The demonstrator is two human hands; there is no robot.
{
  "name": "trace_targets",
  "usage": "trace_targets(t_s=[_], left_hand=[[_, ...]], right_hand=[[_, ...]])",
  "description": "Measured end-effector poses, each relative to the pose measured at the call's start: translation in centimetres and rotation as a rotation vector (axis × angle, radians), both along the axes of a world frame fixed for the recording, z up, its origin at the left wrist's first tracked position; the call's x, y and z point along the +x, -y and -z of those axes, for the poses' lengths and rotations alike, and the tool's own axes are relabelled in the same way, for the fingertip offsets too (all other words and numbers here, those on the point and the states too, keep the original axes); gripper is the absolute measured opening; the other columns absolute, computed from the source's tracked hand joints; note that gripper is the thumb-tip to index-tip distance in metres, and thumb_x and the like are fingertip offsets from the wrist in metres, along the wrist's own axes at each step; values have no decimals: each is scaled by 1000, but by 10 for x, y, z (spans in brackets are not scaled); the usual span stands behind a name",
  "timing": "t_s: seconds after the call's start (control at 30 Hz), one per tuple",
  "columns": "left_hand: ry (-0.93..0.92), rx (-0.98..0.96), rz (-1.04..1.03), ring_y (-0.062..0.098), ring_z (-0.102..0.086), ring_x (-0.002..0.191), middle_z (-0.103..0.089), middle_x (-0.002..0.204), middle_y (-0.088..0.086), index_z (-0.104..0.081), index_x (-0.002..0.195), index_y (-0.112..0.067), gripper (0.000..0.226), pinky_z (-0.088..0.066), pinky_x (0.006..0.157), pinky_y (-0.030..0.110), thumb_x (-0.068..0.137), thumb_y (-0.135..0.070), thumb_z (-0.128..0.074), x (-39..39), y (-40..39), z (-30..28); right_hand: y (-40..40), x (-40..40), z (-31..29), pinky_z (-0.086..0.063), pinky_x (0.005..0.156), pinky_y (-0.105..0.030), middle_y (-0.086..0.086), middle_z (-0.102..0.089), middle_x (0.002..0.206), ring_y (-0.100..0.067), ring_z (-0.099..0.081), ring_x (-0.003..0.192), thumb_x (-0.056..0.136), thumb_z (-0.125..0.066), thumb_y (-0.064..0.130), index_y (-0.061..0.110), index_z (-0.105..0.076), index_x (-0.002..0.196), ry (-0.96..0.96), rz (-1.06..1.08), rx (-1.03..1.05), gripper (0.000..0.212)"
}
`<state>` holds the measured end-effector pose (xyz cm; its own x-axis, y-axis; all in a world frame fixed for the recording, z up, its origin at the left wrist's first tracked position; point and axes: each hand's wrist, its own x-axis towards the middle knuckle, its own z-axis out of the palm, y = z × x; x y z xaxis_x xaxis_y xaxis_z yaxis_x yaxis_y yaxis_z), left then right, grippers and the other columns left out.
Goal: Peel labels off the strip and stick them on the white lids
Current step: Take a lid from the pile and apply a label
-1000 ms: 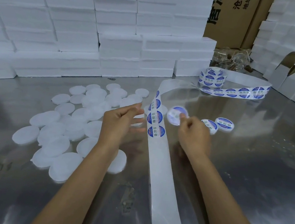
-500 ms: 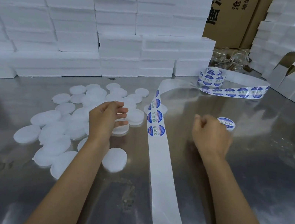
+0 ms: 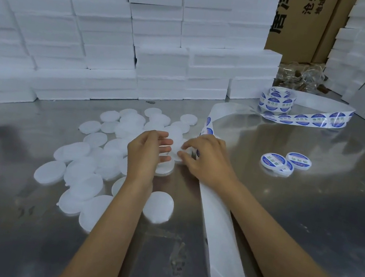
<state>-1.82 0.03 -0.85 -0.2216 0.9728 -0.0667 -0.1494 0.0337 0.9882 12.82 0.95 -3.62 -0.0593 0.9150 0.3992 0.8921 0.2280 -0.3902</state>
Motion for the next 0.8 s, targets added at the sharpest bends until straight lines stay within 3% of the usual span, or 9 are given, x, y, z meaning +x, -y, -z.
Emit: trace_targets(t_s=[0.07, 0.13, 0.23, 0.33, 0.43, 0.53, 0.63, 0.7, 0.8], left_hand=[[-34, 15, -2, 22, -71, 94, -74, 94, 3, -68, 89, -21, 25, -55, 62, 22, 100, -15, -46, 2, 1, 1], [-81, 70, -5, 17, -69, 98, -72, 100, 0, -68, 91, -24, 20, -55, 64, 19, 98, -17, -51, 3, 3, 2], [-112, 167, 50, 13, -65, 106, -69, 109, -5, -69, 106, -22, 21, -56, 87, 31, 94, -12, -56, 6, 7, 0], [-96, 181, 199, 14, -64, 112, -66, 116, -9, -66, 115, -26, 27, -53, 91, 30, 93, -12, -60, 11, 10, -2], [-24, 149, 408, 19, -67, 112, -69, 122, 1, -65, 121, -24, 25, -55, 91, 33, 98, -19, -59, 17, 16, -3], [-39, 161, 401, 24, -67, 114, -69, 123, 8, -64, 125, -19, 25, -55, 98, 38, 101, -20, -57, 23, 21, -1], [-75, 185, 338, 21, -68, 113, -71, 120, 5, -63, 124, -23, 26, -56, 97, 37, 103, -13, -53, 23, 20, 0], [-92, 194, 333, 15, -73, 101, -75, 110, -2, -60, 124, -28, 30, -59, 81, 27, 104, -9, -49, 20, 17, 2], [-64, 165, 351, 13, -75, 82, -74, 98, 4, -58, 127, -20, 33, -58, 67, 22, 104, -1, -42, 18, 14, 5]], right_hand=[[2, 2, 1, -36, 99, -34, 4, -71, 99, -16, -57, 103, 93, -59, 44, 23, -71, 102, -92, 41, 88, 25], [7, 4, -6, -41, 95, -33, 5, -71, 98, -15, -59, 100, 95, -57, 44, 20, -70, 100, -360, 46, 102, 27], [18, 8, -23, -49, 80, -27, -1, -74, 93, -12, -65, 87, 96, -53, 48, 18, -70, 99, -899, -33, -142, 34], [29, 14, -29, -47, 66, -26, -9, -75, 99, -17, -61, 77, 96, -51, 50, 14, -68, 111, -1176, -129, -426, 43], [41, 14, -26, -43, 62, -26, -14, -72, 98, -20, -60, 75, 97, -50, 49, 13, -66, 111, -1303, -263, -539, 42], [43, 13, -23, -44, 61, -27, -9, -73, 87, -17, -61, 72, 98, -51, 45, 9, -71, 103, -1212, -194, -381, 41], [38, 23, -14, -52, 75, -33, 6, -70, 87, -11, -62, 81, 99, -54, 23, 16, -71, 90, -774, -2, 10, 20], [36, 32, -7, -53, 89, -34, 6, -63, 108, -13, -59, 102, 98, -53, 16, 24, -67, 105, -514, 18, -25, 17], [32, 42, 6, -43, 102, -31, -2, -57, 129, -19, -50, 119, 94, -57, 10, 18, -60, 125, -231, -34, -196, 33]])
